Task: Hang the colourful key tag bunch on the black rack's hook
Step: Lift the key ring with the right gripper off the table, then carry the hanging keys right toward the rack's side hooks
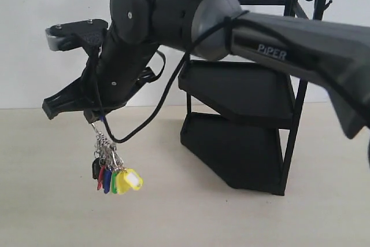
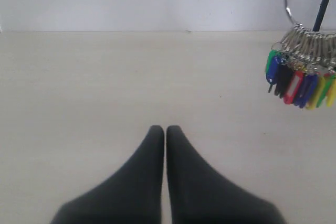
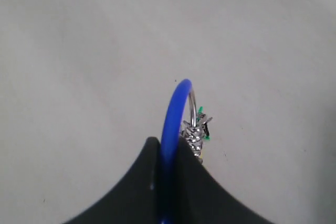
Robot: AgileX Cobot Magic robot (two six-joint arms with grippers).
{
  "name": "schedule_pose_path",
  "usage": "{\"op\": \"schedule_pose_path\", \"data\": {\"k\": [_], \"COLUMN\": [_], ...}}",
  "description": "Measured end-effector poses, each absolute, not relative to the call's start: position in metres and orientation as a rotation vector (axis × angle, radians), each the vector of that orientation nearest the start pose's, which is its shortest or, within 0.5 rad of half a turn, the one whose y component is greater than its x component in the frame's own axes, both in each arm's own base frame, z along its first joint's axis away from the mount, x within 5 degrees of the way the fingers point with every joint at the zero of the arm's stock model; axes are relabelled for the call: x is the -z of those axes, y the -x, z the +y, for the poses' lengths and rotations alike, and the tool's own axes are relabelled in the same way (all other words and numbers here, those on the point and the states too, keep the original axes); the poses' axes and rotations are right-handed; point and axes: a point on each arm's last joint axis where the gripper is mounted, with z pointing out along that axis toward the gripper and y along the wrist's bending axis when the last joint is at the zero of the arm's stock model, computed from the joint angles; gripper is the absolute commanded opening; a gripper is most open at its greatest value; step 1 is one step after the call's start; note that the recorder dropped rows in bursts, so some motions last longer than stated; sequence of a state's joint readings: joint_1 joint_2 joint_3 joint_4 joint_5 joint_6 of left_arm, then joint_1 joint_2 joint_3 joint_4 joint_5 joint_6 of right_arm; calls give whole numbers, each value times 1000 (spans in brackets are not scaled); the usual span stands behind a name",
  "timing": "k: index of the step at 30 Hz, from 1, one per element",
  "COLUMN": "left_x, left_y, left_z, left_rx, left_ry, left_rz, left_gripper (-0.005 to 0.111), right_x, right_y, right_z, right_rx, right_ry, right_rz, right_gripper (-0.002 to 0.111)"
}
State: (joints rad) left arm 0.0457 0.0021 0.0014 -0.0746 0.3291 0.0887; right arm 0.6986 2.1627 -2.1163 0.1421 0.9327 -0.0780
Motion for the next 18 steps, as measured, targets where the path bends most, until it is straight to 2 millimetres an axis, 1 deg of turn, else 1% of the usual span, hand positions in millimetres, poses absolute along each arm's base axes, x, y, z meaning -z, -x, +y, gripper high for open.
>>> {"op": "schedule_pose_path", "data": {"k": [3,7,13,18], "left_x": [-183,-183,-183,-183], "left_y": [-54,-54,-54,-54], "left_z": [0,0,0,0], "left_rx": [-23,-23,-23,-23], "left_ry": [8,8,8,8], "left_rz": [1815,1815,1815,1815], "left_gripper": [4,4,4,4], "right_x": [-314,-337,-378,-403], "right_y": [-361,-345,-321,-298], "right_z": [318,305,285,262], "right_rx": [-413,-394,-396,-368], "right_ry": [976,1039,1048,1039], "right_rz": [2360,2383,2351,2319], "right_gripper": [0,0,0,0]}}
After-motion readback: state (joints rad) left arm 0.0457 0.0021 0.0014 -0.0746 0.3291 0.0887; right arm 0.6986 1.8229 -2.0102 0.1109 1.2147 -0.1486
